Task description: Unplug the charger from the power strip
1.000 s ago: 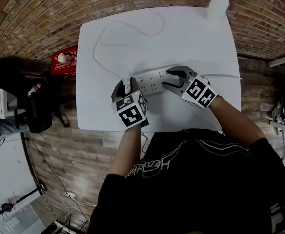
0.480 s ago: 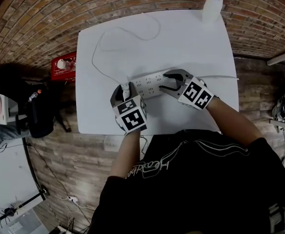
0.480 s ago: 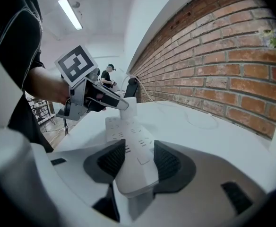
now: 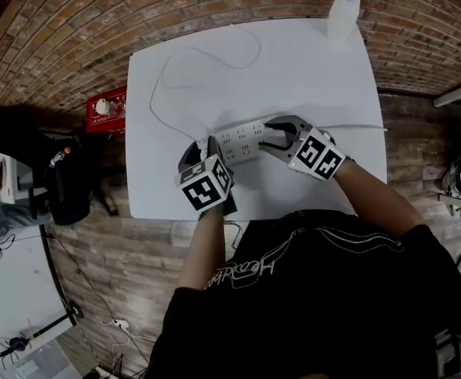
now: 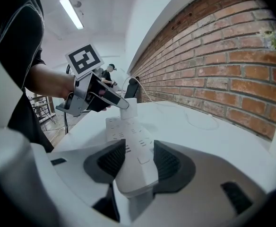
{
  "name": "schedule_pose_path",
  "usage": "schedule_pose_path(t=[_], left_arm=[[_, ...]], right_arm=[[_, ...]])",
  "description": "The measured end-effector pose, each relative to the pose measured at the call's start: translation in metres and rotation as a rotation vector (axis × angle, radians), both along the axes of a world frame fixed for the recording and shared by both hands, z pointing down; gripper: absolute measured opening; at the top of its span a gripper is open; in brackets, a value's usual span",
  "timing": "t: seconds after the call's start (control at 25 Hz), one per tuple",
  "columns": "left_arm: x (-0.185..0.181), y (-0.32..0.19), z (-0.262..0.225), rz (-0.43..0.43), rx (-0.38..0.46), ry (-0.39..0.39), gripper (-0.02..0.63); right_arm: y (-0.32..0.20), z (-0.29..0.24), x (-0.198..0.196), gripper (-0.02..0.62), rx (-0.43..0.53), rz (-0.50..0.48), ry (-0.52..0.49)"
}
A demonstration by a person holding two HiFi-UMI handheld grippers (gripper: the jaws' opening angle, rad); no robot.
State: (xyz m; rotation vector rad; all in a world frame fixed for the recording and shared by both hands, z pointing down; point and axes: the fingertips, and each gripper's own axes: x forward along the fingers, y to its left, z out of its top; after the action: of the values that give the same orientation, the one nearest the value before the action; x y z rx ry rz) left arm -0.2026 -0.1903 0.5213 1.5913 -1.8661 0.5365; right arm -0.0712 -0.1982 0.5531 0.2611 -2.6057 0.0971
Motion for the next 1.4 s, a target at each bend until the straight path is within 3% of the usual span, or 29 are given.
schedule_pose_path(t=[0.16, 0.24, 0.48, 0.56, 0.84, 0.92, 1.08, 1.16, 1.4], left_arm=[[0.0046, -0.0012, -0.0056, 0.019, -0.001, -0.126, 0.133], [0.0067, -0.0013, -0.0066, 0.026, 0.001, -0.133, 0.133], [0.0008, -0.0011, -0.0008, 0.016, -0.002, 0.041, 0.135], [-0.0004, 0.0000, 0.0002, 0.014, 0.003, 0.061, 0.135], [0.0063, 0.0020, -0.0055, 0.040, 0.003, -0.154, 0.135], [0.0068, 0.0032, -0.0062, 0.048, 0.003, -0.133, 0.135], [0.0033, 0.0046, -0.0028, 0.028, 0.001, 0.025, 0.137], [0.0020, 0.0053, -0.0015, 0.012, 0.001, 0.065, 0.137], [0.0059, 0.0055, -0.0064, 0.017, -0.010, -0.145, 0.133]], right_arm=[[-0.0003, -0.0005, 0.0000, 0.169, -0.006, 0.001, -0.007], [-0.0002, -0.0004, 0.0010, 0.169, -0.010, 0.001, -0.009], [-0.0005, -0.0001, 0.0003, 0.169, -0.002, -0.001, -0.005], [0.0006, 0.0001, -0.0001, 0.167, 0.005, -0.001, -0.007], [0.0008, 0.0000, 0.0013, 0.166, 0.003, -0.004, -0.011], [0.0014, -0.0005, 0.0020, 0.167, 0.005, -0.007, -0.013], [0.0024, -0.0005, 0.0019, 0.166, 0.015, -0.016, -0.013], [0.0032, -0.0004, 0.0020, 0.166, 0.021, -0.016, -0.014], [0.0027, -0.0009, 0.0007, 0.164, 0.011, -0.017, -0.012]])
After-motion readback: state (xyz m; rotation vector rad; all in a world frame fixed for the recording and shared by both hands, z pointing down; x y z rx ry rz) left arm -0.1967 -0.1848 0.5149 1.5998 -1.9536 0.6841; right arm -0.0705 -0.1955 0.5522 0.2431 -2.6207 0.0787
